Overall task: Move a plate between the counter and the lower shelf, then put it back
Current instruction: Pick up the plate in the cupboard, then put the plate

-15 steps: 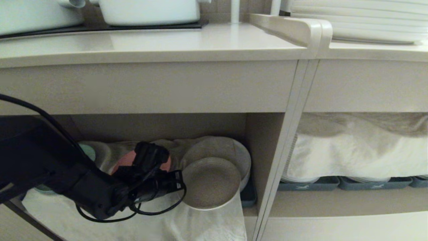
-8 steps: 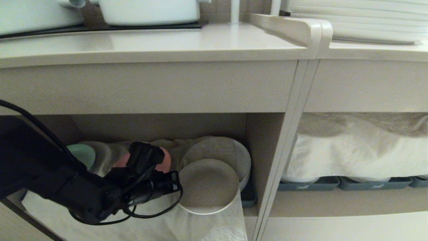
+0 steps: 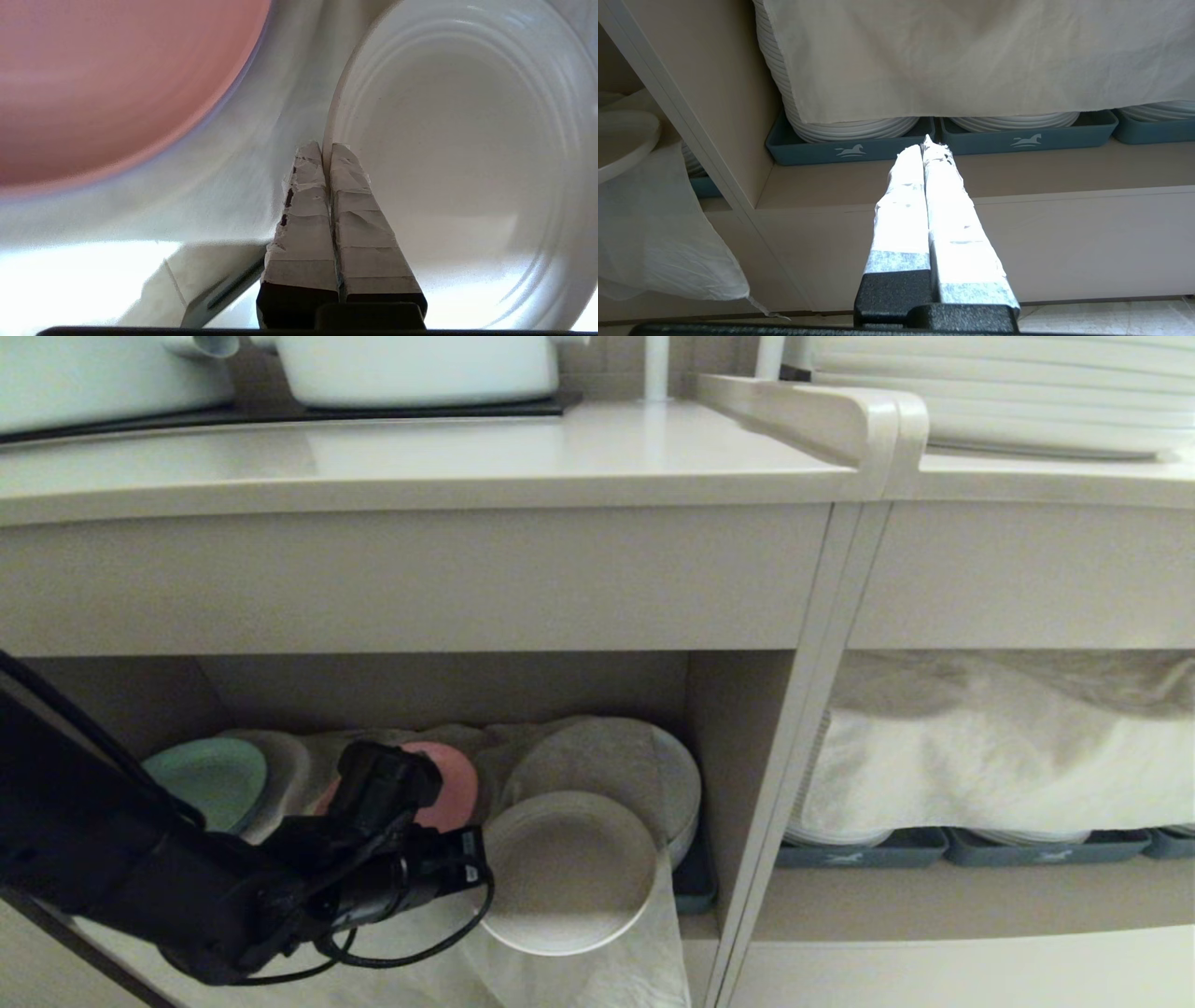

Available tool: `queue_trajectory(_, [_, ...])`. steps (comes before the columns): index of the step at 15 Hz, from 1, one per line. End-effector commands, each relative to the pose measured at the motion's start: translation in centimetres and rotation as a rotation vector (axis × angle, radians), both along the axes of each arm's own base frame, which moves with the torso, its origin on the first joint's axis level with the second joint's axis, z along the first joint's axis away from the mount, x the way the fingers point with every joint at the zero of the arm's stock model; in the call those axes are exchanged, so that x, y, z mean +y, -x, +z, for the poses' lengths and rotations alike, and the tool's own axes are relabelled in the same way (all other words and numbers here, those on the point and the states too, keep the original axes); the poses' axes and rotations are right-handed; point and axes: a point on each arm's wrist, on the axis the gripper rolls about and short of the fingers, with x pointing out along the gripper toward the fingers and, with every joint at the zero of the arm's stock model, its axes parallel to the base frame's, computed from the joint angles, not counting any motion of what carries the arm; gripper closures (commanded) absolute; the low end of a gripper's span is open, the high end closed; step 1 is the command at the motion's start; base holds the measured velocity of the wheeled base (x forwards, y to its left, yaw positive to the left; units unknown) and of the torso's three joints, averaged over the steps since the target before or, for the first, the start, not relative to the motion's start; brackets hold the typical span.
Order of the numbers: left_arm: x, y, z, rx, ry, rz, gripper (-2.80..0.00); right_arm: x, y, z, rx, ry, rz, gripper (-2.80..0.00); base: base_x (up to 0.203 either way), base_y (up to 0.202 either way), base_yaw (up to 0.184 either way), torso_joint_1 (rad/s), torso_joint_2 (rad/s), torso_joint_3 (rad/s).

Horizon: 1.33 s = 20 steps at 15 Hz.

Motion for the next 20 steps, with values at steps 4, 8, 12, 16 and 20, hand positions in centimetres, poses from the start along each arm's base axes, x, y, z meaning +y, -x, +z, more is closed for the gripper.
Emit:
queue_trajectory(4, [0.9, 1.9, 0.7, -0.005, 0.006, 0.005, 0.00, 0.0, 0.0, 0.0, 0.001, -0.001, 0.000, 0.00, 0.000, 0.000, 0.000, 0.000, 0.00, 0.000])
queue_trajectory(8, [1.8, 2.8, 1.0, -0.008, 0.006, 0.019, 0.00, 0.0, 0.0, 0.0, 0.001, -0.001, 0.000, 0.00, 0.000, 0.000, 0.000, 0.000, 0.00, 0.000])
queue_trajectory(12, [3.3, 3.6, 1.2, -0.005, 0.007, 0.062, 0.00, 0.0, 0.0, 0.0, 0.001, -0.001, 0.000, 0.00, 0.000, 0.000, 0.000, 0.000, 0.00, 0.000])
queue_trajectory(16, [4.6, 4.2, 1.8, -0.023, 0.012, 0.099, 0.00, 0.0, 0.0, 0.0, 0.001, -0.001, 0.000, 0.00, 0.000, 0.000, 0.000, 0.000, 0.00, 0.000])
queue_trajectory(20, [5.1, 5.6, 1.7, -0.018, 0.004, 0.095, 0.00, 0.0, 0.0, 0.0, 0.001, -0.001, 0.000, 0.00, 0.000, 0.000, 0.000, 0.000, 0.00, 0.000])
